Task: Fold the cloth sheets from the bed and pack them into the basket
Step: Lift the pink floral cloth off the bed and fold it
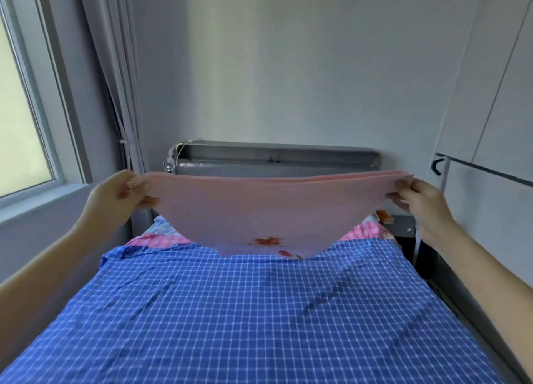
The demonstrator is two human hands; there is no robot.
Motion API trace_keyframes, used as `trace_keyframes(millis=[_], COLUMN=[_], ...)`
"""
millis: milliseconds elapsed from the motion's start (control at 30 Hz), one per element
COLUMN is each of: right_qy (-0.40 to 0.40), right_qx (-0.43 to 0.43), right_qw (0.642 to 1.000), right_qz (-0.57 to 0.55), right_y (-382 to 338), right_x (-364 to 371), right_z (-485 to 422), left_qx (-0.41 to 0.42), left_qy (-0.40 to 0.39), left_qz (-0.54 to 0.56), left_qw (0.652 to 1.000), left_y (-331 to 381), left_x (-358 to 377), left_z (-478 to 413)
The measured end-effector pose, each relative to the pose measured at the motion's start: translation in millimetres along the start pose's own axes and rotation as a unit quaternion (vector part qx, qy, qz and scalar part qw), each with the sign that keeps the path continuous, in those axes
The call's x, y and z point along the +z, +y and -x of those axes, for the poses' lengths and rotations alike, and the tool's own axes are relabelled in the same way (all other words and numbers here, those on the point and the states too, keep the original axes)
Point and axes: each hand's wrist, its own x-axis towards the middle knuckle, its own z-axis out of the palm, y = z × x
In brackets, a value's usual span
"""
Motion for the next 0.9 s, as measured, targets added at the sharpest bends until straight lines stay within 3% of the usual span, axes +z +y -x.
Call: trace_keyframes(millis=[100,133,200,300,367,433,567,800,900], right_qy=[-0.092,-0.127,-0.16,-0.178,-0.181,-0.203,-0.271,-0.349,-0.375], right_qx=[0.106,0.142,0.19,0.223,0.226,0.239,0.26,0.294,0.322], right_qw=[0.983,0.968,0.948,0.93,0.926,0.916,0.893,0.867,0.86], right_qz=[0.121,0.165,0.199,0.23,0.244,0.25,0.247,0.202,0.128], right_y=[78,102,135,159,166,160,141,103,90], right_x=[-24,-31,-37,-43,-51,-64,-107,-172,-194], right_z=[63,90,132,194,223,255,314,375,384], left_qx=[-0.073,-0.087,-0.017,0.064,0.103,0.071,-0.074,-0.241,-0.375], left_qy=[-0.171,-0.226,-0.317,-0.395,-0.409,-0.435,-0.532,-0.592,-0.585], left_qz=[-0.111,-0.189,-0.365,-0.47,-0.463,-0.444,-0.457,-0.352,-0.22], left_qw=[0.976,0.952,0.875,0.787,0.78,0.78,0.709,0.684,0.685], left_y=[-49,-66,-96,-114,-121,-118,-89,-25,9], left_x=[-16,-19,-24,-23,-23,-30,-43,-81,-104], left_z=[81,109,144,189,213,245,313,368,372])
